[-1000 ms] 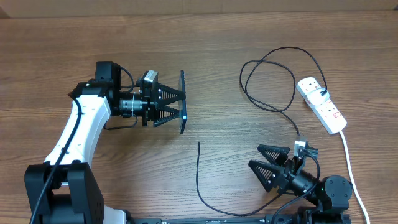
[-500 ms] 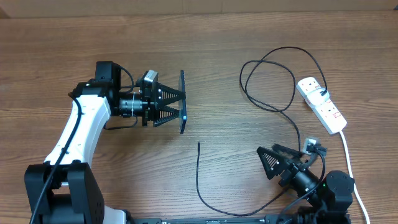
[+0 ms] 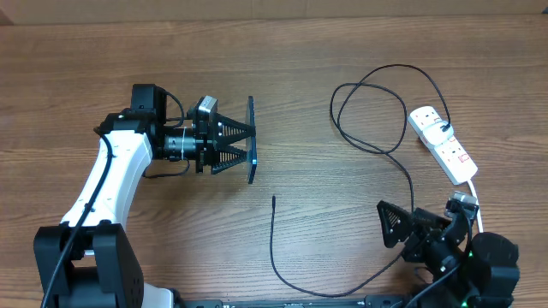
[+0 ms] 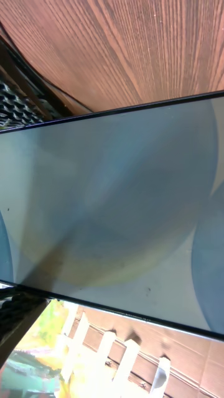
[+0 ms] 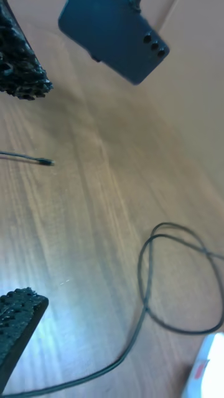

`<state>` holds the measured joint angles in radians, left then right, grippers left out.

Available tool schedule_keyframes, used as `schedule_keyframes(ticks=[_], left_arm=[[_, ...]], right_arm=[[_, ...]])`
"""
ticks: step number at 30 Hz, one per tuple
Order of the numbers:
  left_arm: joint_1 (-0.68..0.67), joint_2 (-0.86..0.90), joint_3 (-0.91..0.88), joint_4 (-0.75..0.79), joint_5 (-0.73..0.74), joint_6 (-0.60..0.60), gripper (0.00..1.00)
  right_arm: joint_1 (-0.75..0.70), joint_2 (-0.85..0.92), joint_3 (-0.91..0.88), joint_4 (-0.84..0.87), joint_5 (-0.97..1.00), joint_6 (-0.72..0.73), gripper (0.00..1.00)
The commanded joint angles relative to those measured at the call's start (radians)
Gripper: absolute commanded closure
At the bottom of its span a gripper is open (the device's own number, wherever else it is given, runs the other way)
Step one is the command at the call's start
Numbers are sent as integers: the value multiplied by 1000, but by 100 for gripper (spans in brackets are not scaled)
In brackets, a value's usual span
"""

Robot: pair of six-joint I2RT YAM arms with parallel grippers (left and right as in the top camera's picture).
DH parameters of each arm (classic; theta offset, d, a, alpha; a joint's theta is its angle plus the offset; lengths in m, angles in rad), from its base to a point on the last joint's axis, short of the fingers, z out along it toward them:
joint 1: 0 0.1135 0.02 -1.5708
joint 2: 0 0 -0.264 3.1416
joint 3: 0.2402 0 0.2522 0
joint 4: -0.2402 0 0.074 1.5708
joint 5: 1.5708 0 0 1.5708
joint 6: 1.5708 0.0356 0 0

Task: Plug charger to phone and switch on socket
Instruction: 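Raise the right gripper and swing it toward the held smartphone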

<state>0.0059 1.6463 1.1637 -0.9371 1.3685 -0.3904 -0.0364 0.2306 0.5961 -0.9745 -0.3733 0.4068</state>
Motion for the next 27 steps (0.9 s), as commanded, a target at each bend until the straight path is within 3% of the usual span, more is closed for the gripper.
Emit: schedule_keyframes(ticks=[1,5,13,27], left_arm=[[0,1,-3,4,34,8,75],[0,1,-3,4,30,8,75],[0,1,-3,4,-23,-23,75],[0,1,-3,38,-27,-69,76]], right_arm=[[8,74,120,-79,25,-16,1],[8,162,209,-142,-10,-33,0],[8,217,217,39,-244,-61,0],[18,299,217,212,-251,-124,0]])
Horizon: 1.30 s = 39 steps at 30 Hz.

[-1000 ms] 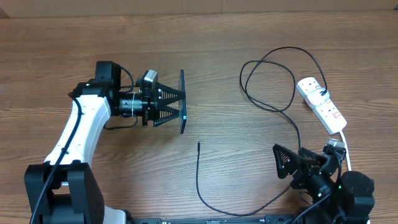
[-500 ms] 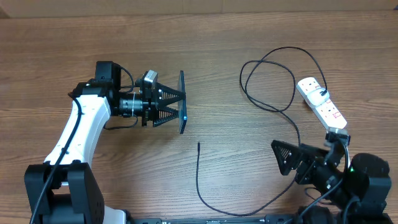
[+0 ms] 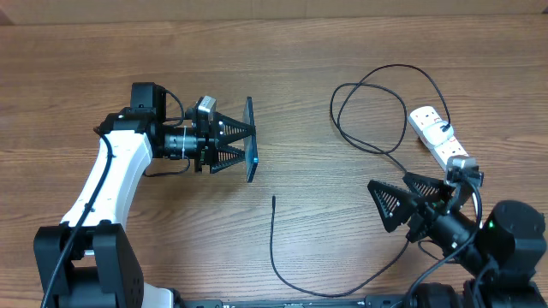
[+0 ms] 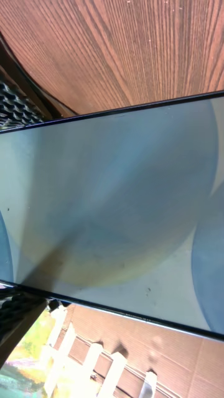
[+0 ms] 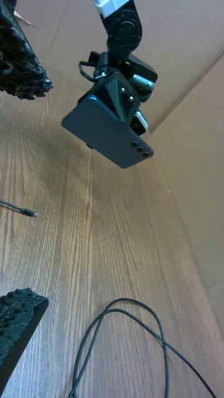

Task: Plug charger to phone and switch on socket
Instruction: 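Raise the right gripper and swing it toward the held smartphone, then move the open right gripper onto the smartphone's lower edge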

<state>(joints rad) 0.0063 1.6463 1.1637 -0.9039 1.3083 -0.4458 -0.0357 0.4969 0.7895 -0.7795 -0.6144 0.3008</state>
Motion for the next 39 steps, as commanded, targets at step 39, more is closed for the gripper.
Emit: schedule_keyframes(ticks=[39], left_arm=[[0,1,-3,23,-4,-52,76]], right_arm=[[789,602,552,-261,673,79,1]])
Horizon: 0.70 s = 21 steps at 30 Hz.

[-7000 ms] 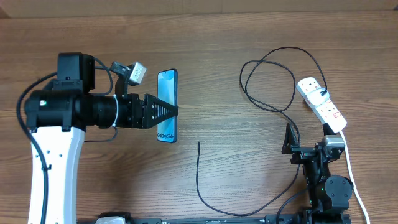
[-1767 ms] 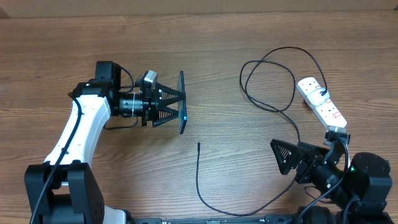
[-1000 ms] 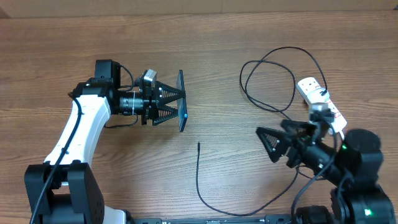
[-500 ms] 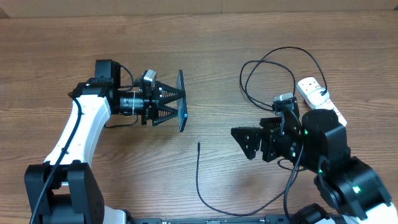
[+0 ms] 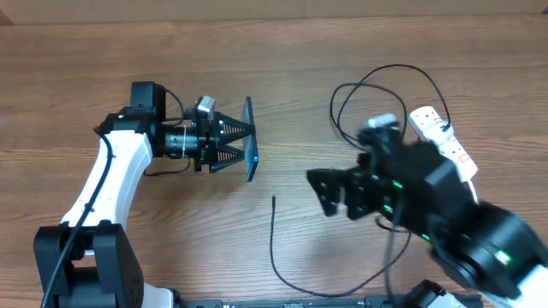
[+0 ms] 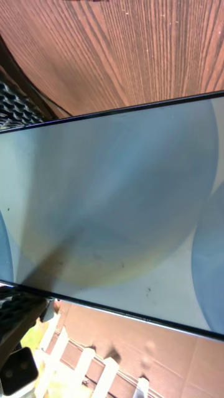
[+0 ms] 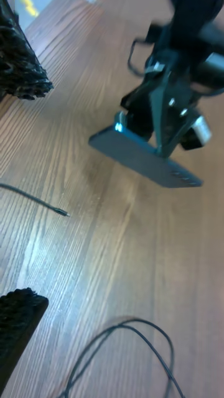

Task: Plug charger to phone and switch on socket
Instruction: 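Move the open right gripper onto the smartphone's lower edge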

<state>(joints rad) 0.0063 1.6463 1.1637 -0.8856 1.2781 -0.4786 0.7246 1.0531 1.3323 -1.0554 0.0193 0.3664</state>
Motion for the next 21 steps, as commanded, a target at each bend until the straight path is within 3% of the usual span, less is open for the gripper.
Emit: schedule_keyframes(ticks=[1,12,17,21], left_arm=[[0,1,-3,5,27,-21,76],[0,1,-3,46,27,-88,76],[0,1,-3,83,27,-130,76],[0,1,-3,83,27,-131,75]], right_arm=[[39,69,10,23,66,50,0],[247,142,9,96,346,363,0],[406,142,-18,89,565,499,0],[495,144,-83,100,785,693,0]])
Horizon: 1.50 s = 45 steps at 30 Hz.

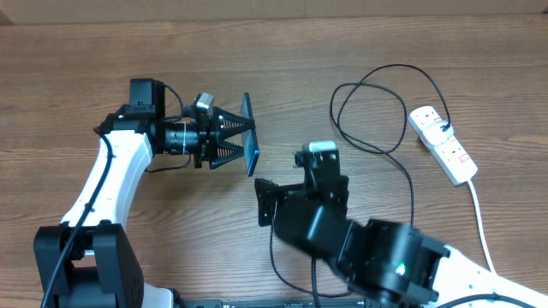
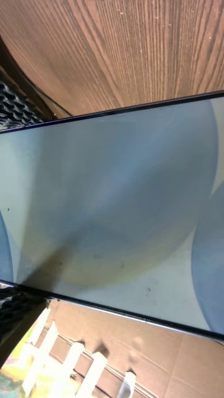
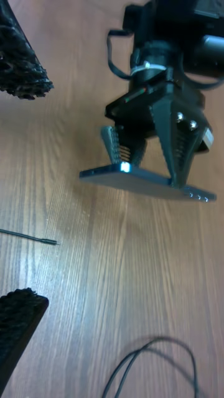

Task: Plug charger to phone and switch on socket
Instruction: 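Move the open right gripper onto the smartphone's lower edge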

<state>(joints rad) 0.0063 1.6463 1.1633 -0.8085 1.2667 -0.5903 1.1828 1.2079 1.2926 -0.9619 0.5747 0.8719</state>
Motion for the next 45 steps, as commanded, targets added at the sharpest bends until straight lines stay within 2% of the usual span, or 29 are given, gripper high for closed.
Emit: schedule_keyframes(ticks=[1,7,17,22,28,31,38,45], left_arm=[[0,1,-2,6,39,-19,75],[0,1,-2,6,39,-19,75],[0,1,-2,6,38,-19,75],[0,1,-2,10,38,-20,75],[0,1,-2,10,39,-20,75],[0,1,-2,10,39,-21,74],[0,1,-2,10,39,-24,74],[0,1,-2,10,43,-24,73]], right_arm=[[40,-11,-51,11,237,212,0],[40,10,-65,60,232,230,0],[40,113,-65,135,176,166,0],[40,149,-65,198,156,47,0],[40,185,-65,230,157,-11,1],[40,206,-65,240,157,-16,4],[39,243,-65,322,158,-149,14],[39,276,-65,350,158,-152,22]])
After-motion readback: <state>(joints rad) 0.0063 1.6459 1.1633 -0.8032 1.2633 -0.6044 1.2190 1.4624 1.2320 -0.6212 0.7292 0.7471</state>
